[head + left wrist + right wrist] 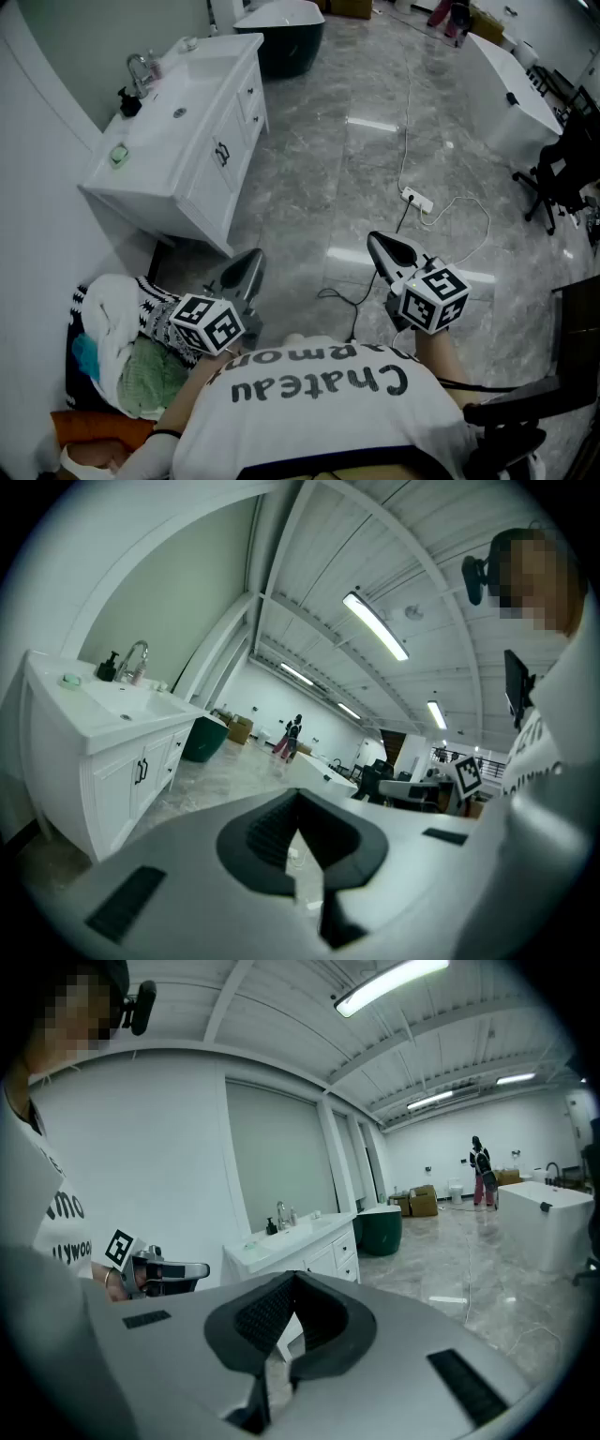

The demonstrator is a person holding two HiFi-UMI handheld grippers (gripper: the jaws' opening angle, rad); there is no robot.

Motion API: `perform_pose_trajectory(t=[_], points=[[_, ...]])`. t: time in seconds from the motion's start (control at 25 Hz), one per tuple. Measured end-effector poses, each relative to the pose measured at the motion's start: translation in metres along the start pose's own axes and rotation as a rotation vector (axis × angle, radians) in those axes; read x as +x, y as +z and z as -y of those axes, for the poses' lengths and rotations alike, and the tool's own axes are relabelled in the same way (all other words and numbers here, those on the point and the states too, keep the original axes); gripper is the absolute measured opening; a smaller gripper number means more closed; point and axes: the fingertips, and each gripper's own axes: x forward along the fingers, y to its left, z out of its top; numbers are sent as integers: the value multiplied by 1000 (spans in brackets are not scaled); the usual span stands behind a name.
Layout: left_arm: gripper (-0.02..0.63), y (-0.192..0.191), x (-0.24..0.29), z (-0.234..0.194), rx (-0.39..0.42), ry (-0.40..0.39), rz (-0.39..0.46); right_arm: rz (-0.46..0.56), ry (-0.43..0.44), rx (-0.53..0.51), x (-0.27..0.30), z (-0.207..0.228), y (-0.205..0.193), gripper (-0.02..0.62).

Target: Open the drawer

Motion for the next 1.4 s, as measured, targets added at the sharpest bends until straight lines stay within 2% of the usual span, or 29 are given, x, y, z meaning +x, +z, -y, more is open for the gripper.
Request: perform_pose_trajectory(t=[0.28,0.52,0.64,0.76,0.92,1.08,1.16,1.32,1.4], points=[[8,3,-2,-7,12,-3,-1,-2,-7,-27,5,-6,4,10],[8,14,-8,-23,12,-23,13,13,-7,18,21,-15,6,11],[8,28,-13,-24,44,-93,68,46,-6,50,31,-19,11,11],[8,38,-17,-22,110,-170,110,79,-7,66,40,-26,13,11],[8,44,-3,-31,126,-269,108,112,-8,99,50,-27,15,11],[8,54,16,-40,162,-311,92,50,-23,118,63,-17,13,11],[6,58,30,-47,166,-310,90,17,-22,130,74,-8,10,11],[8,56,69,-82,75,-235,52,-8,-31,123,110,24,8,11],[8,57,94,-100,76,-207,32,-19,-31,110,132,46,13,11]])
